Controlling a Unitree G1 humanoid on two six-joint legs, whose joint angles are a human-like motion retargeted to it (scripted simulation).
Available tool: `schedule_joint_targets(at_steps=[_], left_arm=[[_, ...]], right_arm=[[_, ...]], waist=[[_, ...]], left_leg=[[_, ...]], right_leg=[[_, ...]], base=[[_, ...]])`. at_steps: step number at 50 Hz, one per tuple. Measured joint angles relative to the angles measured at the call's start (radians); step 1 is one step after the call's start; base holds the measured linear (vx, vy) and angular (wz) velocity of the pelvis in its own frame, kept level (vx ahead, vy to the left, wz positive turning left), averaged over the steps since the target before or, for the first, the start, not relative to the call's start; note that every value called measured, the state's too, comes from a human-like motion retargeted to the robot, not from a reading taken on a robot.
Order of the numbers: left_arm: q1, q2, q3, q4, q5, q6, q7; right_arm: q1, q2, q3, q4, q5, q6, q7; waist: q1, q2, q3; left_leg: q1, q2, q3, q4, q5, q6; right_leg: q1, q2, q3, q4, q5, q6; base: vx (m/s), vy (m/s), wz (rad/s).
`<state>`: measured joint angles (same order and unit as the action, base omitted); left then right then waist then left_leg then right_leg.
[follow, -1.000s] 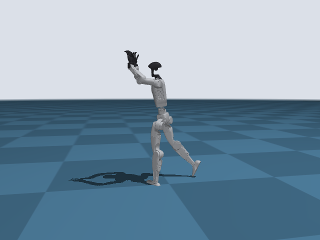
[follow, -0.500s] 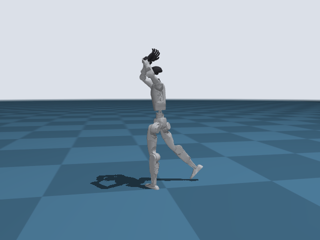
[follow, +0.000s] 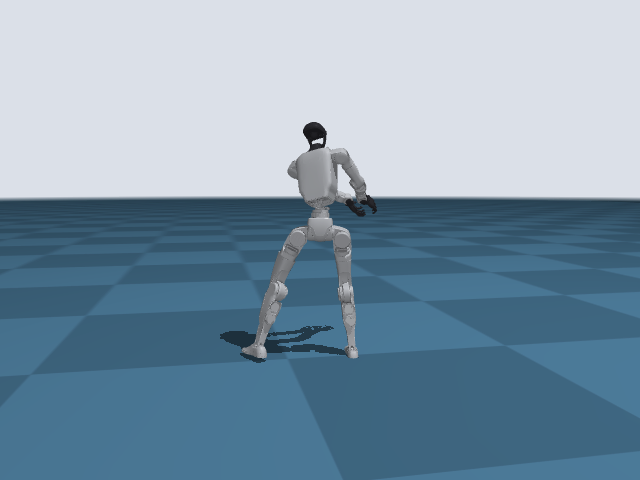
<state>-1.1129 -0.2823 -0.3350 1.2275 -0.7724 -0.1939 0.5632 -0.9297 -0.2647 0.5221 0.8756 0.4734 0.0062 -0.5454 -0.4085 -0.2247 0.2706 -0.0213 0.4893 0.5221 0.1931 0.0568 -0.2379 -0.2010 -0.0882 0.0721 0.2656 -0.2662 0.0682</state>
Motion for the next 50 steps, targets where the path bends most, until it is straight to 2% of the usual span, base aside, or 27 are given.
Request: schedule_joint_targets(at_steps=[3, 5, 7, 10, 15, 23, 26, 28, 30, 39, 45, 50], left_arm=[[-0.262, 0.088, 0.036, -0.122, -0.034, -0.002, -0.136], [-0.473, 0.198, -0.052, -0.214, -0.083, -0.015, -0.200], [-0.689, 0.251, -0.144, -0.303, -0.045, -0.028, -0.202], [-0.908, 0.290, -0.203, -0.454, -0.010, -0.078, -0.172], [-1.212, 0.326, -0.282, -0.637, 0.105, -0.161, -0.100], [-1.307, 0.449, -0.310, -0.819, 0.305, -0.162, 0.013], [-1.272, 0.501, -0.309, -0.884, 0.350, -0.151, 0.040], [-1.262, 0.554, -0.318, -0.887, 0.463, -0.090, 0.044], [-1.241, 0.546, -0.315, -0.939, 0.409, -0.122, 0.074], [-1.211, 0.548, -0.334, -0.906, 0.380, -0.124, 0.029], [-1.047, 0.479, -0.337, -0.823, 0.393, -0.085, -0.024], [-0.782, 0.384, -0.363, -0.685, 0.354, -0.033, -0.105]], right_arm=[[-0.207, -0.172, -0.058, -0.209, -0.104, 0.004, 0.070], [-0.413, -0.234, -0.107, -0.294, -0.135, -0.006, 0.078], [-0.602, -0.348, -0.113, -0.380, -0.180, -0.003, 0.046], [-0.784, -0.505, -0.103, -0.543, -0.307, -0.003, -0.065], [-1.100, -0.704, -0.010, -0.759, -0.509, 0.041, -0.178], [-1.307, -0.744, 0.120, -0.910, -0.565, 0.007, -0.167], [-1.322, -0.742, 0.159, -0.943, -0.574, -0.002, -0.148], [-1.324, -0.748, 0.179, -0.957, -0.580, -0.004, -0.123], [-1.324, -0.739, 0.190, -0.972, -0.575, -0.008, -0.133], [-1.192, -0.723, 0.110, -0.949, -0.544, -0.036, -0.204], [-0.851, -0.695, -0.073, -0.918, -0.493, -0.084, -0.230], [-0.417, -0.543, -0.269, -0.838, -0.330, -0.156, -0.192]], waist=[[-0.204, -0.046, -0.143], [-0.286, -0.079, -0.170], [-0.283, -0.060, -0.173], [-0.242, 0.014, -0.238], [-0.149, 0.145, -0.274], [-0.122, 0.319, -0.299], [-0.121, 0.371, -0.283], [-0.119, 0.400, -0.272], [-0.114, 0.420, -0.254], [-0.089, 0.399, -0.221], [-0.073, 0.375, -0.187], [-0.071, 0.350, -0.148]], left_leg=[[0.077, 0.020, -0.027, 0.089, 0.048, 0.029], [0.148, 0.009, -0.088, 0.131, 0.101, 0.030], [0.198, -0.026, -0.186, 0.163, 0.157, 0.035], [0.239, -0.102, -0.344, 0.178, 0.240, 0.031], [0.269, -0.223, -0.529, 0.160, 0.343, -0.024], [0.276, -0.378, -0.636, 0.157, 0.464, -0.024], [0.264, -0.415, -0.678, 0.206, 0.467, -0.024], [0.261, -0.433, -0.702, 0.229, 0.467, -0.024], [0.261, -0.447, -0.726, 0.242, 0.467, -0.024], [0.254, -0.461, -0.721, 0.180, 0.457, -0.024], [0.214, -0.403, -0.667, 0.185, 0.367, -0.024], [0.175, -0.325, -0.603, 0.195, 0.266, -0.024]], right_leg=[[0.034, 0.048, 0.152, -0.078, 0.050, 0.014], [0.081, 0.072, 0.255, -0.134, 0.085, 0.031], [0.127, 0.082, 0.343, -0.200, 0.122, 0.059], [0.158, 0.085, 0.458, -0.286, 0.172, 0.106], [0.154, 0.081, 0.596, -0.353, 0.200, 0.192], [0.147, 0.035, 0.729, -0.353, 0.149, 0.186], [0.157, 0.028, 0.755, -0.353, 0.138, 0.166], [0.167, 0.024, 0.761, -0.353, 0.134, 0.157], [0.176, 0.019, 0.760, -0.353, 0.131, 0.152], [0.174, -0.061, 0.679, -0.349, 0.115, 0.153], [0.169, -0.090, 0.568, -0.346, 0.112, 0.156], [0.166, -0.084, 0.465, -0.339, 0.119, 0.150]], base=[[0.22, -0.24, -3.23], [0.24, -0.20, -3.35], [0.29, -0.15, -3.18], [0.35, -0.11, -2.78], [0.32, 0.00, -1.91], [0.22, 0.15, -0.87], [0.14, 0.18, -0.38], [0.10, 0.17, -0.10], [0.06, 0.11, 0.07], [-0.08, 0.03, 0.57], [-0.20, -0.03, 1.04], [-0.23, -0.05, 1.13]])
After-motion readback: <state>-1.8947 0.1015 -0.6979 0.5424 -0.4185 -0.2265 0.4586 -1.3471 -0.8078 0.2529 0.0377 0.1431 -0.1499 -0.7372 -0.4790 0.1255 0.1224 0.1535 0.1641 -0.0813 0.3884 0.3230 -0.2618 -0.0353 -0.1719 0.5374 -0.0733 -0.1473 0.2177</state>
